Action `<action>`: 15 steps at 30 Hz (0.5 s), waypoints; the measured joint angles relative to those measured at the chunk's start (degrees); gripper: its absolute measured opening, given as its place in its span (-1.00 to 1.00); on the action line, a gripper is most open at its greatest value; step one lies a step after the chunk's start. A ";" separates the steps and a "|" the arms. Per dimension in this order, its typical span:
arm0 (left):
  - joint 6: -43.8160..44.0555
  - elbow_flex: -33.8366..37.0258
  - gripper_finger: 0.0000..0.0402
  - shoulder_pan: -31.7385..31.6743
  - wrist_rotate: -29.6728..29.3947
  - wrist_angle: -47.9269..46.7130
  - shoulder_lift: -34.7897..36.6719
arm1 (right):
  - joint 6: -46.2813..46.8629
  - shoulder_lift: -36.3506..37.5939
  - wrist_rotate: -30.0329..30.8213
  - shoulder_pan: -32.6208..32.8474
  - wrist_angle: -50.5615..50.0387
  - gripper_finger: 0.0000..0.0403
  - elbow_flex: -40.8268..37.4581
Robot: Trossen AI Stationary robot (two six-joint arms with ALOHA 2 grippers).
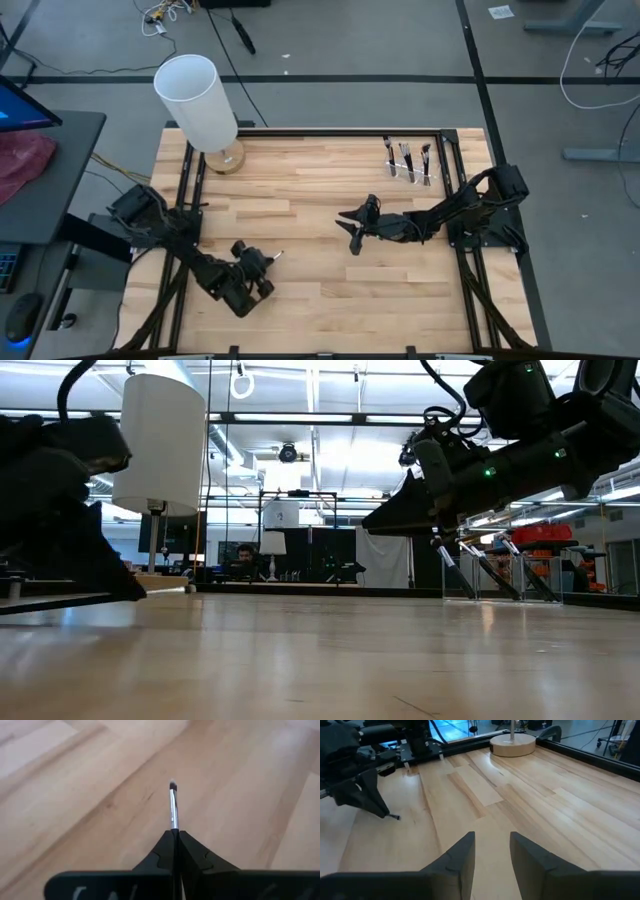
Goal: Put items in baskets/containers
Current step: Put the eyeshadow brush into the transparent organizer
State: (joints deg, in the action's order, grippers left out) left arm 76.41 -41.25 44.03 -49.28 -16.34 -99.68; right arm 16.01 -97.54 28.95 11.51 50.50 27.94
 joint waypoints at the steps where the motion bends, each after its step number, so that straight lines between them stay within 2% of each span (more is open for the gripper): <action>1: -0.59 0.00 -0.95 -0.25 -0.49 0.05 0.00 | 0.00 0.00 0.00 -0.02 0.00 -0.39 0.00; 5: -2.37 -0.11 -0.89 -1.18 -1.15 0.55 -1.21 | 0.01 0.00 0.15 -0.02 0.07 -0.39 0.00; 15: -2.83 -0.29 -0.90 -1.35 -2.51 4.31 -4.96 | 0.74 -0.02 0.17 -0.07 0.55 -0.39 0.00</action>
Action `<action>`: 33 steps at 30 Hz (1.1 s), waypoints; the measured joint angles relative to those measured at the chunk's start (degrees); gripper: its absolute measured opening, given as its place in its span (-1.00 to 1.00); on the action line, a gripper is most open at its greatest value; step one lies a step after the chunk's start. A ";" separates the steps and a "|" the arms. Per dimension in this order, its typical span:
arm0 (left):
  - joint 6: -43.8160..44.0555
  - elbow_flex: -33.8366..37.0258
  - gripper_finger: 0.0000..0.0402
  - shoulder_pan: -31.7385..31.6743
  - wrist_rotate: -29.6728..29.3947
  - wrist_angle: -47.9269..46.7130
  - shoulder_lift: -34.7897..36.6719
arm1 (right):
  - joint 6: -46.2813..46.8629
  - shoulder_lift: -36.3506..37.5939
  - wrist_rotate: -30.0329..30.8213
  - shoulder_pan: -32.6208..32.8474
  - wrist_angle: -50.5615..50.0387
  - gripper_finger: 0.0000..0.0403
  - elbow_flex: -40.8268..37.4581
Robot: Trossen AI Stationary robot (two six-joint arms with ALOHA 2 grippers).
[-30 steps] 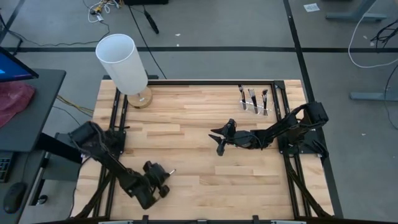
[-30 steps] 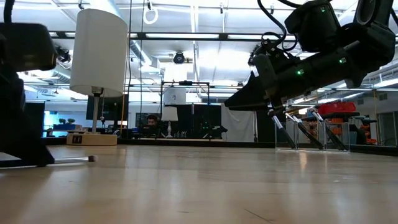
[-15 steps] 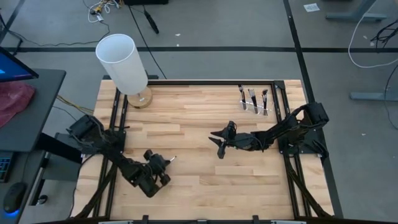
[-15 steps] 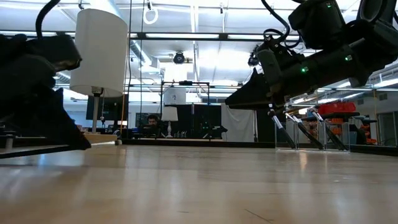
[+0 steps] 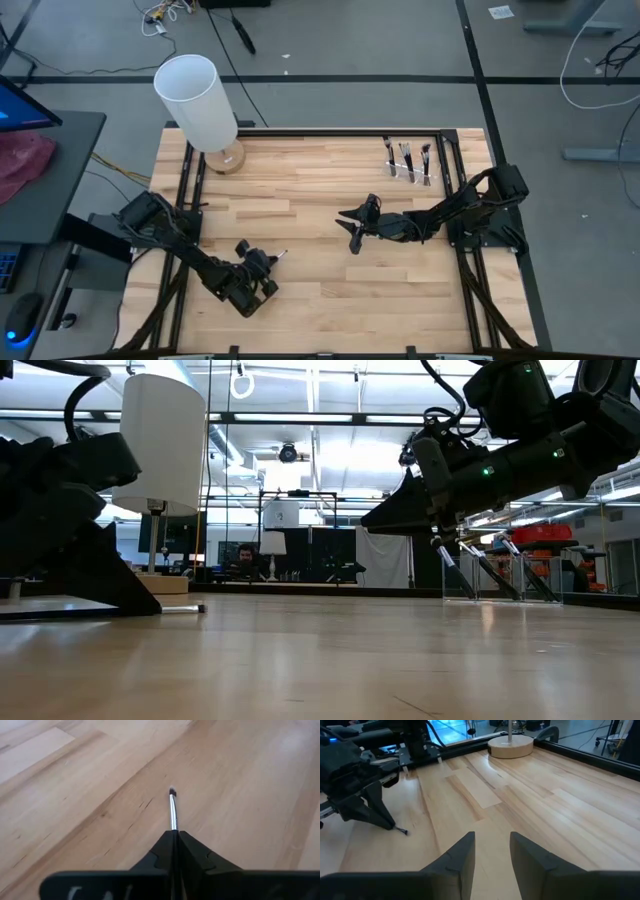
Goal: Put items in baskets/containers
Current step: Put the eyeshadow brush into the transparent organizer
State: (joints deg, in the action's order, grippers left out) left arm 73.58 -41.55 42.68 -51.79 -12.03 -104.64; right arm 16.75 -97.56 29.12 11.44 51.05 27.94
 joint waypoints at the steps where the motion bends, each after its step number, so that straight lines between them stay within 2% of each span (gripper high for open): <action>1: -0.01 0.00 -0.89 -0.01 0.03 0.03 0.00 | 0.26 0.00 -0.01 0.01 0.00 -0.39 0.00; 5: 0.11 0.01 -0.77 0.00 -0.07 0.20 -0.03 | 0.58 0.00 0.00 0.00 -0.02 -0.39 0.00; 11: 0.71 0.51 -0.43 -0.17 -0.77 0.43 -0.04 | 0.57 0.00 0.00 0.01 -0.02 -0.39 0.00; 14: 0.67 3.51 -0.36 -0.35 -1.60 5.53 0.13 | 0.79 0.00 0.00 0.00 0.00 -0.39 0.00; 20: -5.45 13.31 -0.53 -0.04 -3.71 27.38 0.19 | 0.79 0.00 0.00 0.00 -0.02 -0.39 0.00; 22: -8.73 15.07 -0.62 -0.09 -3.14 31.23 0.20 | 0.79 0.00 0.00 0.02 -0.02 -0.39 0.00; 27: -15.88 15.21 -0.71 -0.92 -1.92 32.05 -0.46 | 0.79 0.00 0.00 0.00 0.57 -0.39 0.00; 33: -16.32 15.09 -0.70 -1.51 -2.06 31.87 -2.13 | 1.69 0.00 0.00 0.02 1.86 -0.39 0.00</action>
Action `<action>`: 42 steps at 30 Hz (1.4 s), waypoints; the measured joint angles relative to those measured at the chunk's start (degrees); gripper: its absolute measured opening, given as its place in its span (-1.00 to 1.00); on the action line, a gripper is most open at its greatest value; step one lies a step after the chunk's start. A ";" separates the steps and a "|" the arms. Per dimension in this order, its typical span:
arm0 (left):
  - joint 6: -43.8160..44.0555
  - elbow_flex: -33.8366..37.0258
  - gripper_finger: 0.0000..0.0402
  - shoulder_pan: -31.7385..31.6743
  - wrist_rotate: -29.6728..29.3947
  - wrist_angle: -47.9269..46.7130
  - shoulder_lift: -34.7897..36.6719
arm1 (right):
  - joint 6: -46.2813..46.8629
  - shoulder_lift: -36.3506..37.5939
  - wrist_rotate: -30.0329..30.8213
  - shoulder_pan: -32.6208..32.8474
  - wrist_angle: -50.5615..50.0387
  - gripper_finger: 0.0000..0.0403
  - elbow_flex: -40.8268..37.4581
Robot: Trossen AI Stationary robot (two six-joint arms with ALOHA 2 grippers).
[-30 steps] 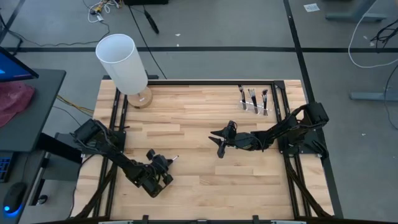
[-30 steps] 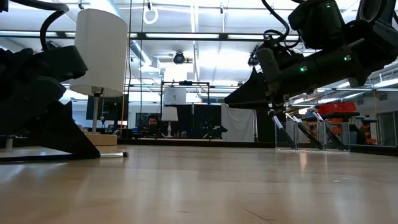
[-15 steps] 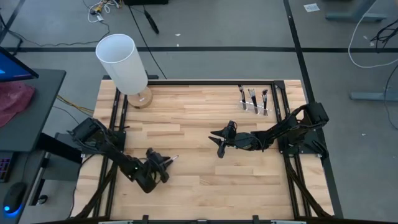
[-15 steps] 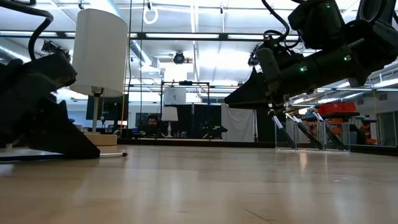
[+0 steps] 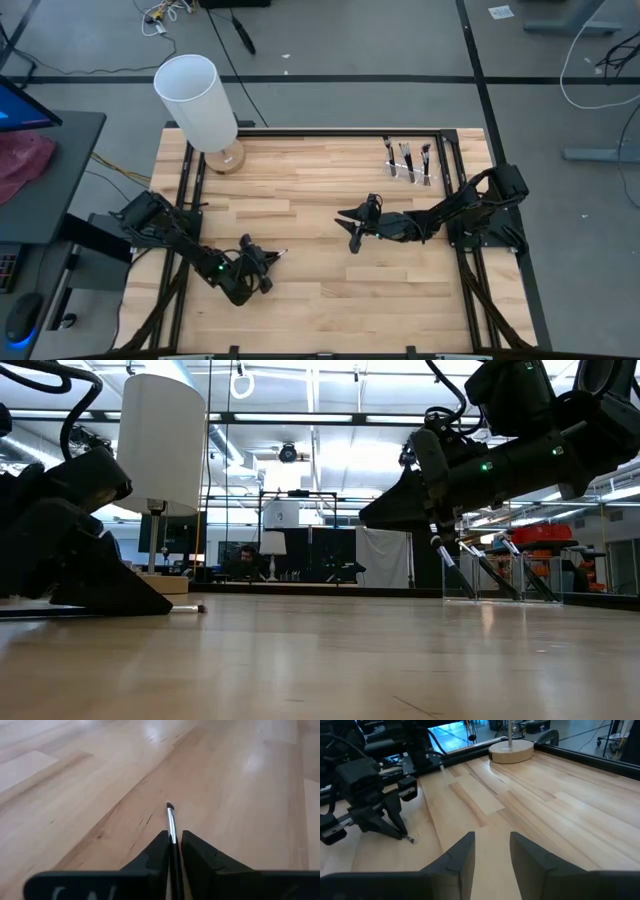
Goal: Put items in baskets/containers
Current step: Put the eyeshadow brush into the transparent organizer
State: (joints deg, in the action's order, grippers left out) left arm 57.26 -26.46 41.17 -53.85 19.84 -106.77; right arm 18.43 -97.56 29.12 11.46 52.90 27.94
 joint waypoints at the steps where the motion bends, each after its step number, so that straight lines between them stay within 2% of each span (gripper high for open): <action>1: -0.01 -0.02 -0.73 0.02 -0.52 0.00 -0.37 | 0.02 0.00 -0.01 -0.02 0.02 -0.39 0.00; 5: 0.40 0.24 -0.92 0.34 -2.47 0.27 -1.60 | 0.09 0.00 -0.02 0.00 0.28 -0.39 0.00; 11: 0.76 0.31 -0.92 1.07 -3.26 1.05 -2.15 | -0.32 0.00 -0.61 0.60 0.56 -0.39 0.00; 18: 1.92 0.76 -0.93 1.49 2.33 -0.53 2.50 | -0.82 0.00 -0.67 2.78 1.01 -0.39 0.00; 26: -2.72 0.87 -0.93 -1.45 6.33 -0.76 7.65 | -0.92 0.00 -1.73 3.20 1.09 -0.39 0.00; 36: -3.16 0.84 -0.93 -2.26 -0.79 4.14 7.67 | -0.92 0.00 -1.78 3.20 1.06 -0.39 0.00; 42: -9.81 0.76 -0.93 -3.58 -4.08 12.67 7.78 | 0.79 0.00 -6.91 3.35 1.03 -0.39 0.00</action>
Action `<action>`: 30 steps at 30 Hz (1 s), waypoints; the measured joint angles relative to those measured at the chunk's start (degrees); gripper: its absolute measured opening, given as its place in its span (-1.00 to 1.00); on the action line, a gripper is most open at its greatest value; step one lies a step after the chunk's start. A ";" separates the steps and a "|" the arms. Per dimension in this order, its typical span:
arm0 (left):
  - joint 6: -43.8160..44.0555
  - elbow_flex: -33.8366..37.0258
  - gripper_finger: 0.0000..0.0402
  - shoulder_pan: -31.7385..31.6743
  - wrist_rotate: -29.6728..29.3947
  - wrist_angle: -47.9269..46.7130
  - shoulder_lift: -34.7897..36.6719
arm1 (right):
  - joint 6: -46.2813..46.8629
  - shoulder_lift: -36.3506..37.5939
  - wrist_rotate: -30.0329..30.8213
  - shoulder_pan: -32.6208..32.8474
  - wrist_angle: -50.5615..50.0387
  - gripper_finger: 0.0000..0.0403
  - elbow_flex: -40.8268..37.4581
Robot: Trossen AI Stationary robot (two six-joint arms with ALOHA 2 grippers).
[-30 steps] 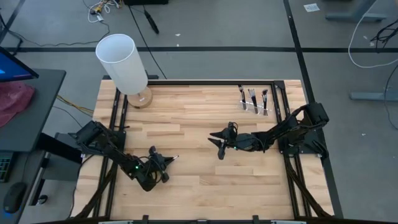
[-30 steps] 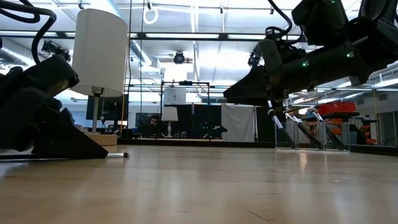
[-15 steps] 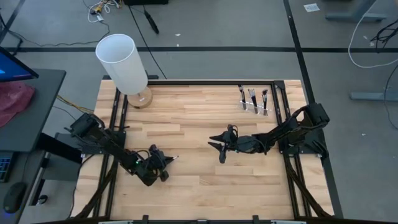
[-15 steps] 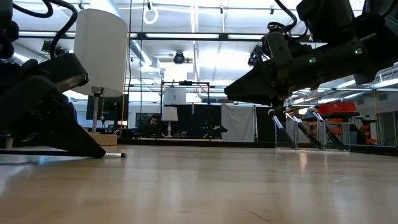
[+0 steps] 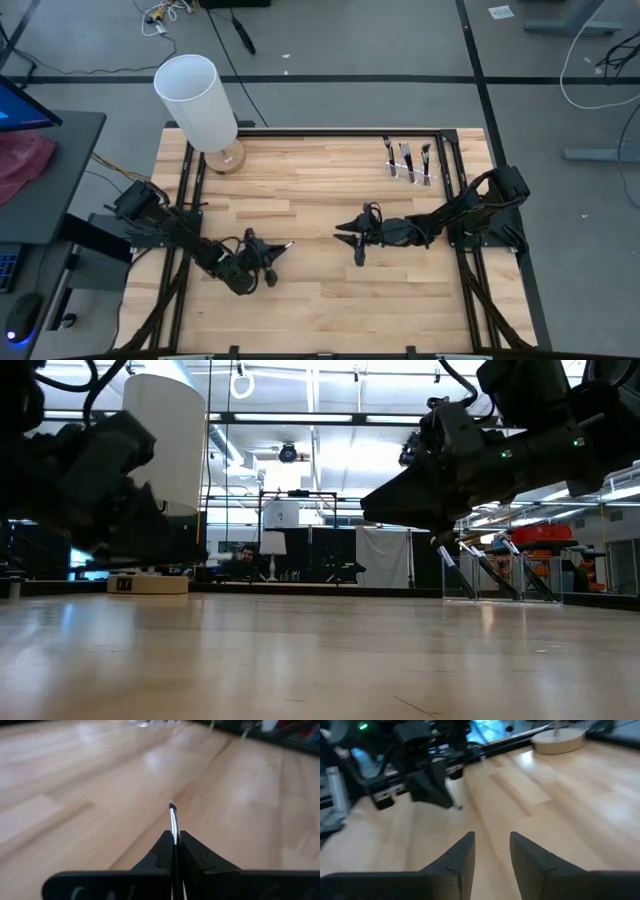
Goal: Put items in baskets/containers
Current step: Put the eyeshadow brush into the transparent organizer
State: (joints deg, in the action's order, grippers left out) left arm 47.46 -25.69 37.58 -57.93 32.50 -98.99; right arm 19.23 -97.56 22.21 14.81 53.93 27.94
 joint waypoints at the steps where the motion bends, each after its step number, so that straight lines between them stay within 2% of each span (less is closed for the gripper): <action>1: -1.86 -0.02 -0.93 -0.46 0.01 1.87 0.01 | 0.42 0.00 -1.03 0.21 0.02 -0.39 0.00; 8: -18.51 -0.04 -0.93 -5.73 5.28 17.08 0.05 | 1.75 -0.33 -1.72 3.56 0.20 -0.39 0.12; 13: -32.07 -0.11 -0.93 -11.64 15.59 31.74 0.10 | 5.42 -4.18 1.55 5.29 1.12 -0.39 2.02; 16: -37.75 -0.13 -0.93 -14.92 23.08 39.57 0.12 | 5.97 -9.34 5.11 6.23 8.08 -0.36 3.55; 19: -40.48 -0.15 -0.93 -17.56 30.34 45.50 0.14 | 3.73 -14.79 7.81 6.84 22.19 -0.28 4.58; 22: -41.89 -0.14 -0.93 -19.09 34.62 49.73 0.14 | -1.45 -19.04 9.36 7.08 35.59 -0.17 5.39; 26: -42.72 -0.34 -0.93 -19.94 37.47 52.80 0.18 | -5.84 -19.33 11.62 7.01 35.56 -0.08 9.21; 30: -43.93 -1.06 -0.93 -20.12 39.56 53.32 0.18 | -13.70 -18.68 12.82 7.03 35.94 -0.10 12.94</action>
State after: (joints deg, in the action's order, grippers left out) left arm 3.53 -26.75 17.47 -18.37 85.82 -98.80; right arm 5.52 -116.24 35.03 21.84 89.87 40.88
